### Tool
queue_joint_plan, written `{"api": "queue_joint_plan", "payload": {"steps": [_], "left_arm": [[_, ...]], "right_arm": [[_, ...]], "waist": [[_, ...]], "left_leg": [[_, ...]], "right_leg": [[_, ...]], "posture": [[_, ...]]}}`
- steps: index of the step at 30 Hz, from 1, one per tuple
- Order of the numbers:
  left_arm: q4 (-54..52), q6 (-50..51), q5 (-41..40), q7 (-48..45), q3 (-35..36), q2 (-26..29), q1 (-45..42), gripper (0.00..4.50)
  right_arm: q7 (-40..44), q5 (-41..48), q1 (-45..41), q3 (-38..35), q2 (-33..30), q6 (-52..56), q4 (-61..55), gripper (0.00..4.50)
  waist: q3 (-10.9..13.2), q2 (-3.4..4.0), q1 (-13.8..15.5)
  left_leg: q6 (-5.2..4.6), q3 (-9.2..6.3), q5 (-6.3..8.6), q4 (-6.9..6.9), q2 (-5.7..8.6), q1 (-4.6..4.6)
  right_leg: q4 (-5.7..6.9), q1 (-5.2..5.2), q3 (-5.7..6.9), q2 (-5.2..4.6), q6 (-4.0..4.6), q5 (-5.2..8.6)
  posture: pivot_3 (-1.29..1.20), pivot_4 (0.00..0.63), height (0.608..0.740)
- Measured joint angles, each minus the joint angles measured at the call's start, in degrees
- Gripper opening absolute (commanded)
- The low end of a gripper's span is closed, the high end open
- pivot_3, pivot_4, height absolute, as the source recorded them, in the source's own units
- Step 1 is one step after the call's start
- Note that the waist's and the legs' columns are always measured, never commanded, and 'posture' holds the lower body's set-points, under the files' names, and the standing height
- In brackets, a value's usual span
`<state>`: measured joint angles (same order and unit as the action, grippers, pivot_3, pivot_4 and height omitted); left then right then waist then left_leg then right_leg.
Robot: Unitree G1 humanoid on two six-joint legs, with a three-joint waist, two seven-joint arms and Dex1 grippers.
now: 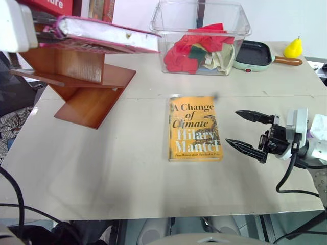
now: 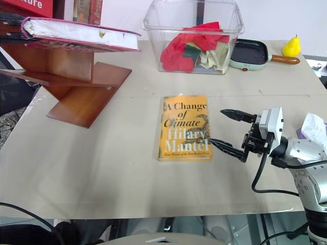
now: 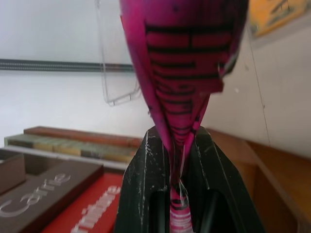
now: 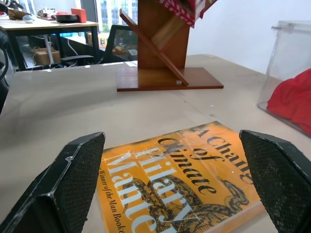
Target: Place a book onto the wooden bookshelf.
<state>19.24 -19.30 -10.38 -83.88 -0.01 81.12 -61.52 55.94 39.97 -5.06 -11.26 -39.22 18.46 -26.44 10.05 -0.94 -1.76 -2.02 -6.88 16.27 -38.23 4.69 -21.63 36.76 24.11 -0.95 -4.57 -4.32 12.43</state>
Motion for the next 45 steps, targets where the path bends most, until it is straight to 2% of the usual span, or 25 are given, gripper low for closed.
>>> {"api": "queue_joint_plan", "payload": {"steps": [8, 12, 14, 20, 25, 27, 31, 35, 38, 42, 45], "left_arm": [[-3.9, 16.9, -1.8, -8.0, -3.1, -1.9, -7.4, 0.02], [-5.6, 20.9, -1.0, -8.4, -6.1, 0.5, -11.0, 0.02], [-4.2, 18.6, 1.3, -8.4, -7.6, 2.6, -12.8, 0.02], [1.2, 11.9, 9.9, -8.4, -11.9, 3.5, -21.6, 0.02], [6.7, 6.0, 16.9, -8.3, -12.8, 4.2, -22.0, 0.02], [8.7, 2.8, 18.7, -7.4, -12.3, 4.3, -20.3, 0.02], [16.0, -9.3, 19.9, -0.4, -10.4, 3.4, -11.6, 0.02], [21.1, -15.2, 20.6, 6.3, -8.5, 2.2, -8.2, 0.02], [24.4, -18.8, 21.4, 10.3, -7.8, 1.0, -5.1, 0.02], [27.1, -21.7, 22.4, 11.4, -8.2, -0.1, -1.6, 0.02], [26.9, -21.8, 21.2, 8.6, -7.9, -0.1, 0.2, 0.02]], "right_arm": [[-2.6, 0.3, -1.7, 0.2, -0.9, 2.5, -2.0, 4.50], [-2.5, -0.5, -3.5, 1.9, -0.2, 2.4, -1.0, 4.50], [-2.4, -0.8, -4.0, 2.3, 0.2, 2.3, 0.3, 4.50], [-0.8, -1.9, -5.2, 3.7, 1.2, 1.1, 3.0, 4.50], [0.3, -2.2, -6.6, 3.9, 1.5, -0.1, 4.3, 4.50], [0.8, -2.2, -6.3, 3.9, 1.5, -0.5, 4.5, 4.50], [1.3, -2.3, -4.7, 3.8, 1.5, -1.3, 4.4, 4.50], [1.2, -2.3, -3.7, 3.4, 1.4, -1.7, 4.2, 4.50], [1.0, -2.3, -2.0, 3.2, 1.4, -2.2, 3.9, 4.50], [0.8, -2.2, 0.0, 1.4, 1.2, -2.3, 2.4, 4.50], [0.8, -1.8, 1.5, 0.4, 0.5, -2.3, 1.7, 4.50]], "waist": [[0.1, -0.10, -0.5], [0.1, -0.24, -0.7], [0.1, -0.24, -0.7], [0.2, -0.34, -0.6], [0.2, -0.38, -0.5], [0.2, -0.37, -0.5], [0.1, -0.30, -0.6], [0.0, -0.11, -0.6], [-0.2, 0.30, -0.6], [-0.4, 0.38, -0.5], [-0.5, 0.25, -0.5]], "left_leg": [[0.21, -0.04, -0.13, -0.22, -0.01, -0.14], [0.23, -0.02, -0.14, -0.14, 0.00, -0.34], [0.23, 0.09, -0.14, -0.08, 0.03, -0.38], [0.22, 0.12, -0.13, -0.13, 0.02, -0.35], [0.23, 0.09, -0.14, -0.19, 0.02, -0.37], [0.23, 0.11, -0.14, -0.17, 0.03, -0.35], [0.25, 0.17, -0.15, -0.17, 0.03, -0.23], [0.04, 0.27, -0.03, -0.18, 0.01, 0.02], [-0.02, 0.34, 0.00, 0.00, -0.01, 0.93], [-0.02, 0.31, -0.01, -0.10, -0.11, 1.10], [-0.02, 0.33, -0.01, -0.15, -0.11, 1.09]], "right_leg": [[0.00, 0.03, 0.01, 0.05, -0.03, 0.01], [-0.01, 0.29, -0.02, 0.03, -0.08, 0.05], [0.01, 0.45, -0.10, 0.01, -0.07, 0.04], [0.12, 0.44, -0.12, 0.03, -0.07, 0.04], [0.17, 0.44, -0.09, 0.04, -0.07, 0.04], [0.15, 0.44, -0.11, 0.01, -0.07, 0.04], [0.33, 0.45, -0.20, 0.00, -0.06, 0.03], [0.67, 0.35, -0.29, 0.00, -0.06, 0.04], [0.71, -0.40, -0.35, 0.01, -0.17, 0.15], [0.82, -0.56, -0.35, 0.13, -0.29, 0.23], [0.86, -0.56, -0.36, 0.12, -0.27, 0.21]], "posture": [[0.00, 0.150, 0.740], [0.00, 0.150, 0.740], [0.00, 0.150, 0.740], [0.00, 0.150, 0.740], [0.00, 0.150, 0.740], [0.00, 0.150, 0.740], [0.00, 0.150, 0.740], [0.00, 0.150, 0.740], [0.00, 0.150, 0.740], [0.00, 0.150, 0.740], [0.00, 0.150, 0.740]]}}
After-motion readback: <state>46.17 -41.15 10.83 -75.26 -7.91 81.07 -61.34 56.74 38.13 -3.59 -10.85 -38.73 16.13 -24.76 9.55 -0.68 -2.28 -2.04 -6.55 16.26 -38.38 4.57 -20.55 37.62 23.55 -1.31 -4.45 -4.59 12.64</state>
